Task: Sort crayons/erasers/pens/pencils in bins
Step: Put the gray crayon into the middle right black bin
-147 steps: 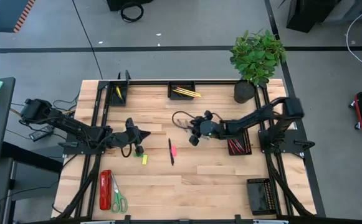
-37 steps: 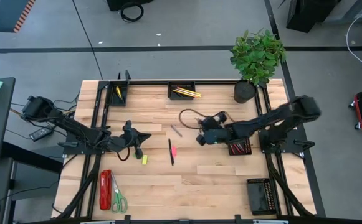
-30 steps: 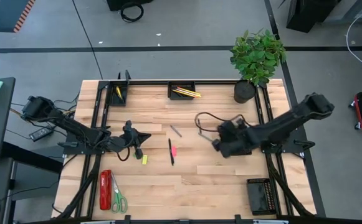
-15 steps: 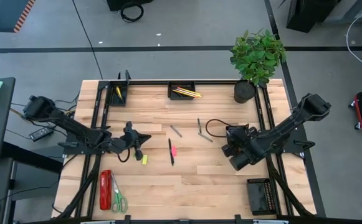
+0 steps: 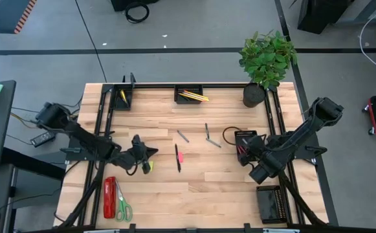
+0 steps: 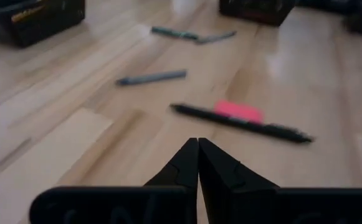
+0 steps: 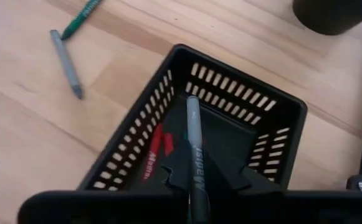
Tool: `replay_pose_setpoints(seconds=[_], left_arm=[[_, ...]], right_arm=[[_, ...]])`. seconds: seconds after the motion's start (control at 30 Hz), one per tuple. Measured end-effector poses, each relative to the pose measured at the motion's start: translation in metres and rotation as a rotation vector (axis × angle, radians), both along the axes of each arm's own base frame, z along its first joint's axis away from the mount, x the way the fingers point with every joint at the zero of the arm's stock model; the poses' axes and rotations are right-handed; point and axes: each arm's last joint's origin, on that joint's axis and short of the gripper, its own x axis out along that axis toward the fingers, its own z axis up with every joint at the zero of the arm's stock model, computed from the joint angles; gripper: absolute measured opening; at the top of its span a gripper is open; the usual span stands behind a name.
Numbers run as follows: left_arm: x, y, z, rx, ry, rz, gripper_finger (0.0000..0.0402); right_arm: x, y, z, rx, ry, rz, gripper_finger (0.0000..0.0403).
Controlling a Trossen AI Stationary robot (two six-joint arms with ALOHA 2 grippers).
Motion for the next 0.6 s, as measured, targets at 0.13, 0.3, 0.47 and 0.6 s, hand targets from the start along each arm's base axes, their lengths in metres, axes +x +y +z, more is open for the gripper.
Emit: replay_pose_setpoints(seconds=[0.13,0.3,0.47,0.6], left_arm=[[0.0,-0.011,0.005,0.027,-0.08,-0.027,0.0014],[-0.003,-0.023,0.011,0.054,-0.133,-0.084,0.0016],[-0.005,-0.027,0.012,0.063,-0.137,-0.084,0.0021],[-0.005,-0.027,0.012,0.059,-0.138,-0.083,0.0016]], right_arm=[[-0.001,-0.001,-0.001,0.002,-0.007,-0.012,0.0072],[0.0,0.0,-0.001,0.012,-0.006,-0.012,0.0111],[0.003,0.001,0.002,-0.01,-0.023,0.021,0.0133],[0.017,0.008,0.008,-0.132,-0.217,0.131,0.0134]])
